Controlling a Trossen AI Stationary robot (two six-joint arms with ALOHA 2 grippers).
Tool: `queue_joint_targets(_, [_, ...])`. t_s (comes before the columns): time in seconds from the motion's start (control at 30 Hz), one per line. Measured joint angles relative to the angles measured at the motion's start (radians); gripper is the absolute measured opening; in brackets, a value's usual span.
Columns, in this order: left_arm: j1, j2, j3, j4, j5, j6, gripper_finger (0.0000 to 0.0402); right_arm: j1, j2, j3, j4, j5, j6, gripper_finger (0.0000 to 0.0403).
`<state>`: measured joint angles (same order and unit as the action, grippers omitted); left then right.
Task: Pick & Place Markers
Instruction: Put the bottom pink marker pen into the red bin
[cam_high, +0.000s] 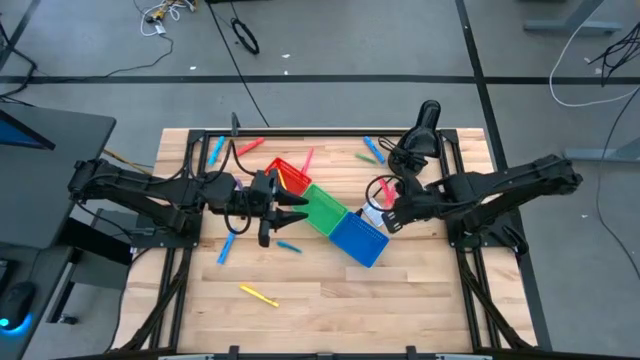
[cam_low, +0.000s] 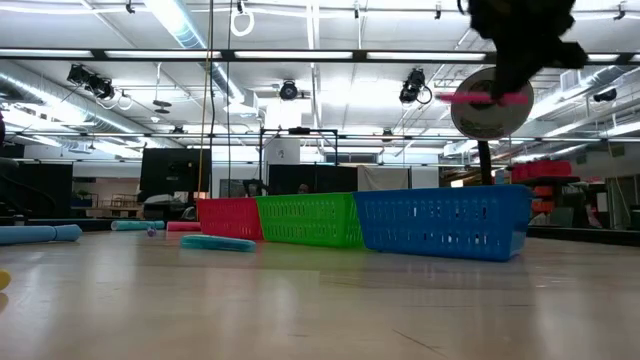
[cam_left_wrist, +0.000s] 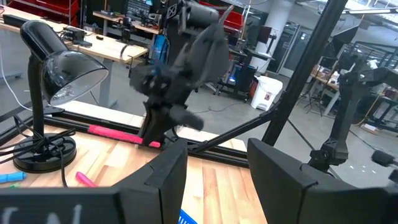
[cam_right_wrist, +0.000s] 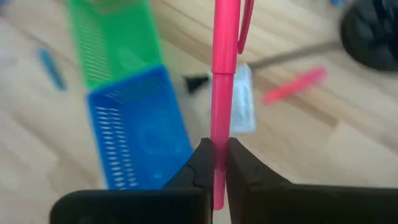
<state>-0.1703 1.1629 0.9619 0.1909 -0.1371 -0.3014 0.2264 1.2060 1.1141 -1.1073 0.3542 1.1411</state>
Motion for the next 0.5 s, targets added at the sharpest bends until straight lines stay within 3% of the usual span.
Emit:
queue_joint_targets(0.3, [0.0, 0.0, 0.0, 0.0, 0.0, -0.001, 0.0174, 0.056, 0.0, 0.081, 0.198, 0.082, -0.243, 0.0009])
queue_joint_targets(0.5, [0.0, 0.0, 0.0, 0.006, 0.0, -0.001, 0.0174, 0.077, -0.001, 0.083, 0.393, 0.084, -0.411, 0.0009])
